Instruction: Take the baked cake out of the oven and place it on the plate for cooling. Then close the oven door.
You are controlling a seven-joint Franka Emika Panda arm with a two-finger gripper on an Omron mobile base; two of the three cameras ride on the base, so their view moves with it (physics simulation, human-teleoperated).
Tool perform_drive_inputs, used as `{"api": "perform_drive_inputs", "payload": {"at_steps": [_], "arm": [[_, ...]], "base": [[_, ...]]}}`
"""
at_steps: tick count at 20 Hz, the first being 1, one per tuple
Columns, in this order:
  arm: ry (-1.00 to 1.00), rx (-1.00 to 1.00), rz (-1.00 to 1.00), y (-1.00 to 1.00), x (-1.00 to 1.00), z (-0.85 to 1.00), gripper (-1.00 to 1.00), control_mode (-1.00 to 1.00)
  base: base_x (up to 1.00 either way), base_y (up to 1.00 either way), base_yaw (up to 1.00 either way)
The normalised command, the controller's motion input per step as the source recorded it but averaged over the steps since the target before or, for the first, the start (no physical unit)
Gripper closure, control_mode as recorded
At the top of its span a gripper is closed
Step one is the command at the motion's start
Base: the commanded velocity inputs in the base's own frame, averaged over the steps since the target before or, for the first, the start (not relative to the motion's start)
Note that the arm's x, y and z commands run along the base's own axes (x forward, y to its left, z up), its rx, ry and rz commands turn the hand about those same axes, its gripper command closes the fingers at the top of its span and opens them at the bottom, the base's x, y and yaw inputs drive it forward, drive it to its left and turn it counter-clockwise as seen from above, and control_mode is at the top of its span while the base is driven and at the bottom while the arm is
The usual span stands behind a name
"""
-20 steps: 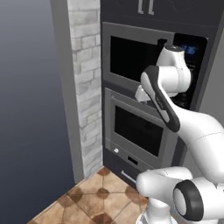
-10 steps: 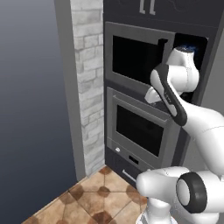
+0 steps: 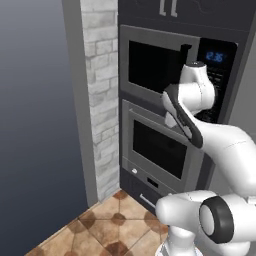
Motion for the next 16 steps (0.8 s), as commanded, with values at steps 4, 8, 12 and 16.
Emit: {"api": "perform_drive_inputs", "payload": {"at_steps": [4,8,12,16], "arm": [[-0.09,-0.38,0.0,0.41,0.08,-0.63,-1.0,-1.0],[-0.08,-0.32,0.0,0.28,0.13,-0.57,-1.0,-1.0],[-0.13,-0.28,-0.05,0.14,0.22,-0.36,-1.0,-1.0],[-0.19,-0.24,-0.1,0.02,0.39,-0.31,-1.0,-1.0]], "base": [[0.0,0.0,0.0],[0.0,0.0,0.0],[0.0,0.0,0.0],[0.0,0.0,0.0]]}}
